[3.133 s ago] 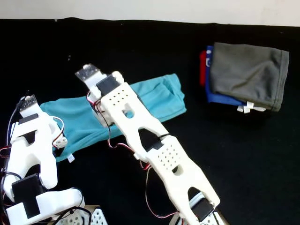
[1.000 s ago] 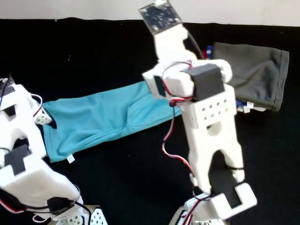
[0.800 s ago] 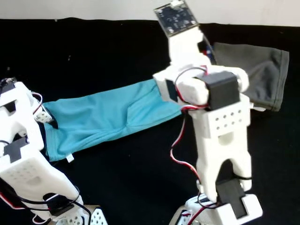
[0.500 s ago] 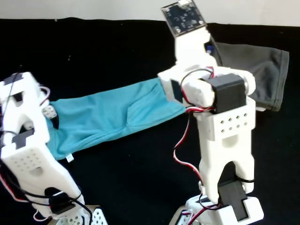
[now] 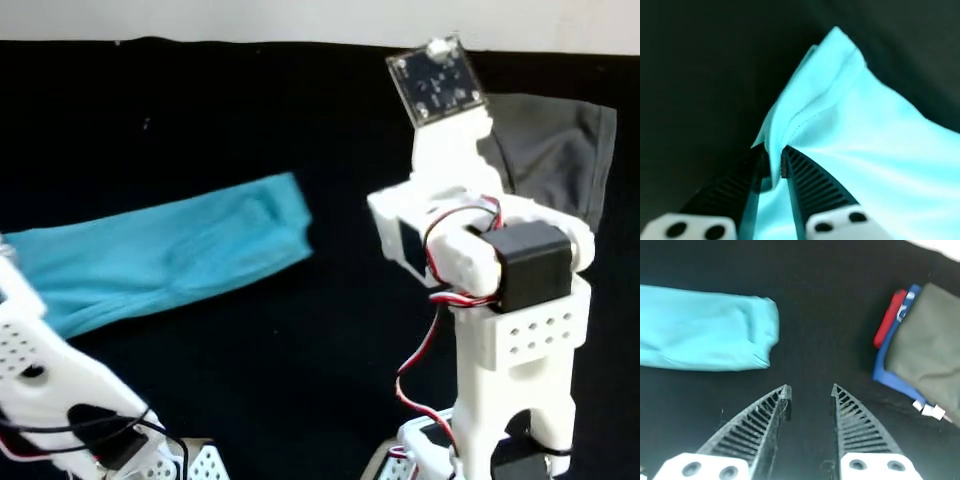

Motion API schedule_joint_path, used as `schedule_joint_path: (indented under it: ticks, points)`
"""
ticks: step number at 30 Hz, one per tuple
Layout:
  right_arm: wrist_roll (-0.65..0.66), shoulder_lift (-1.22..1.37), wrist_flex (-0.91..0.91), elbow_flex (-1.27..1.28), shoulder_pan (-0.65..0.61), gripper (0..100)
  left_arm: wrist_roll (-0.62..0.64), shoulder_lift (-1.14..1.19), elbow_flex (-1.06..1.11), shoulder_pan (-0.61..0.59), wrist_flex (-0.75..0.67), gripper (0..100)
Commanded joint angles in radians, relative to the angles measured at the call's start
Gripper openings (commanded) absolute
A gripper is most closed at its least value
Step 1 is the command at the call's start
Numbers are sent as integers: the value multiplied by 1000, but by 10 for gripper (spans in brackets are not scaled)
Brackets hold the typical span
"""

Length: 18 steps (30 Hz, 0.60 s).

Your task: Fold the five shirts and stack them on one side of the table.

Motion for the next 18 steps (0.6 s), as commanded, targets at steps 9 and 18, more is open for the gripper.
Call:
schedule_joint_path:
  ticks: [9,18]
  points:
    - [11,-41,-33,193,45,137,2,45,-440,39,433,8]
    - [11,-84,-153,475,199,137,26,-426,-120,271,430,8]
